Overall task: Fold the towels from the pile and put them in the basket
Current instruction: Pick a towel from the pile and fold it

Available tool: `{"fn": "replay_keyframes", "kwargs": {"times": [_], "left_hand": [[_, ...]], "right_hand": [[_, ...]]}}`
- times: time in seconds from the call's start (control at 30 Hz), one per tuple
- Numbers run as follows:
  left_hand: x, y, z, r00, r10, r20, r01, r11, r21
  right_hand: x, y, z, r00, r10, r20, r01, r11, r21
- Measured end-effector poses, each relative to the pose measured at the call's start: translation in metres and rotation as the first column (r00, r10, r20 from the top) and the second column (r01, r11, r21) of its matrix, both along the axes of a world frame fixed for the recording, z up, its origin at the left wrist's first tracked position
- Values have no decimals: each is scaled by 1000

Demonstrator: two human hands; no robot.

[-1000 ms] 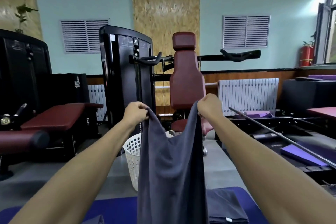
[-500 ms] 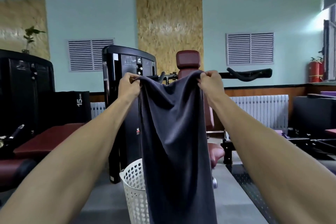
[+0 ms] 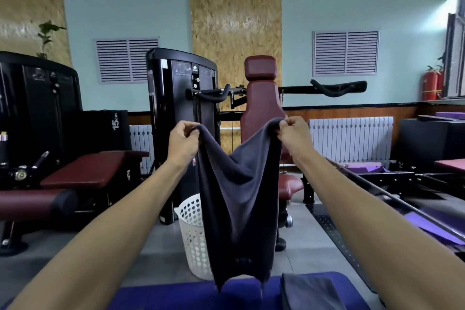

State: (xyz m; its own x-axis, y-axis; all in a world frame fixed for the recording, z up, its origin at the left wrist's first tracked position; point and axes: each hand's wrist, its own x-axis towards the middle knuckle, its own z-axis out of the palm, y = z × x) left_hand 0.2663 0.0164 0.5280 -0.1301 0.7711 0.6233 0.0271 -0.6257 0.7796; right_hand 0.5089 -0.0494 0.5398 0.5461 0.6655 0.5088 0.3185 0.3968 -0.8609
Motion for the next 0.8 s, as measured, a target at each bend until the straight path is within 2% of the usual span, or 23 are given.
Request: {"fn": "replay_keyframes", "kwargs": {"times": [0.13,0.27,0.53,0.67,0.8], "left_hand": [[-18,-42,-35,999,33,-19,-34,998,-58],[-29,-77,-38,1000,22,-6,-22,999,-49],[-32,-134,-54,985,-54,-161,48,998,-44],[-33,-144,-107,981,-91,-173,58,980,-188],[-39,-142,-198,972,-155,-179,68,907,-416]], "right_hand": [[-13,-46,-40,1000,-28,13,29,997,-69],[-20,-83,-51,996,-75,45,78,994,-70],[-36,-135,-80,992,-52,114,60,996,-60],[-45,-148,-130,990,-25,140,48,986,-162],[-50,-156,-204,979,57,197,10,946,-324]]}}
